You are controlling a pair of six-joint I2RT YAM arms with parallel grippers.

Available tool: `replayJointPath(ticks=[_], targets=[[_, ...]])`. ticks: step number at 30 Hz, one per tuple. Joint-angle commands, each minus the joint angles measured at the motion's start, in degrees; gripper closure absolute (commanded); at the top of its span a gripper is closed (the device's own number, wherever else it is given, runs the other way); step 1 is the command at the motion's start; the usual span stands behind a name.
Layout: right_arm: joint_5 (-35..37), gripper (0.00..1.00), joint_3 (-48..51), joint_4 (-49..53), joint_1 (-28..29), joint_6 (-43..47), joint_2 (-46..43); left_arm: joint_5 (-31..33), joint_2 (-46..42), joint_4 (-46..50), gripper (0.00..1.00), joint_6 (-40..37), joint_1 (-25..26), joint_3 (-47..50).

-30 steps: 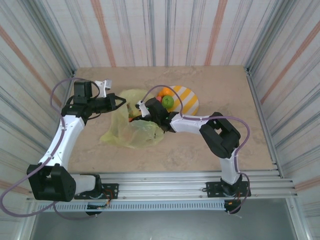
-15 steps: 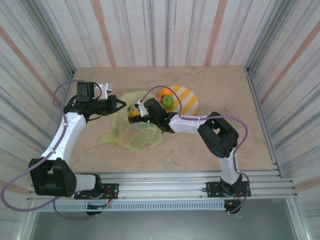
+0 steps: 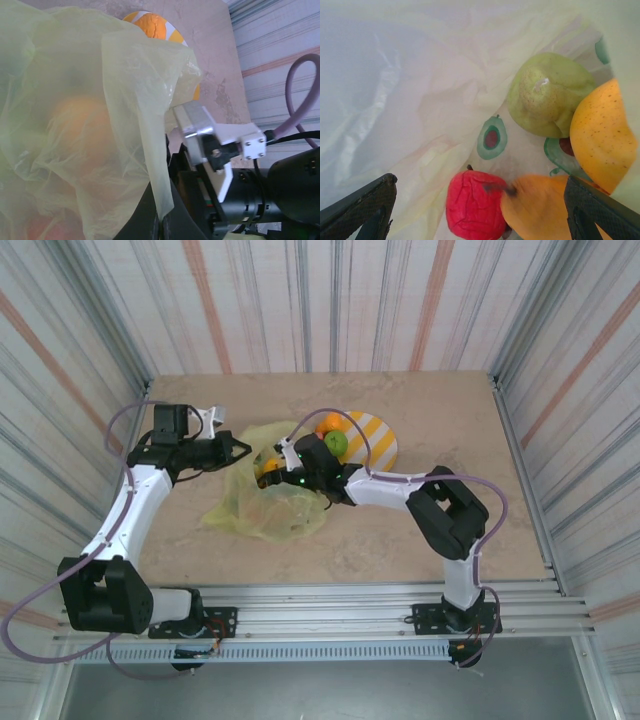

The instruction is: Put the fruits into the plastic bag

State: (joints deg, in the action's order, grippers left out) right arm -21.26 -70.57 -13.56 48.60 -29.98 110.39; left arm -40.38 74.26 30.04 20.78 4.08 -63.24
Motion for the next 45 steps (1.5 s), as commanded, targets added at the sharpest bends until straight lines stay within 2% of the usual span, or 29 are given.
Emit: replayJointPath(ticks=[1, 11, 24, 26, 29, 33, 45], targets=[[0.2, 0.12, 2.4, 0.2, -1.2, 0.5, -4.5, 0.9, -0.1, 1.2, 1.00, -1.2, -0.8, -1.1], [0.9, 0.13, 8.9, 2.6, -3.6, 2.7, -12.4, 2.1, 0.4, 1.4, 1.00, -1.7, -1.1, -0.9], [-0.8, 0.13, 17.9, -0.7, -12.3, 2.4, -27.3, 5.5, 1.6, 3.3, 1.00, -2.8, -1.8, -1.6], [0.1, 0.13, 18.7, -1.2, -13.4, 2.3, -28.5, 5.5, 1.6, 3.4, 1.00, -2.8, -2.5, -1.7], [7.3, 0.11, 18.6, 1.8, -14.7, 2.5, -29.7, 5.8, 1.0, 3.5, 1.00, -3.0, -4.0, -1.8], [22.7, 0.09, 14.0, 13.0, -15.5, 3.7, -26.9, 5.6, 0.0, 3.3, 1.00, -3.0, -6.0, -1.7], [25.6, 0.02, -2.8, 23.8, -17.1, 4.7, -6.0, 4.0, 0.7, 2.6, 1.00, -2.6, -7.3, -1.4]])
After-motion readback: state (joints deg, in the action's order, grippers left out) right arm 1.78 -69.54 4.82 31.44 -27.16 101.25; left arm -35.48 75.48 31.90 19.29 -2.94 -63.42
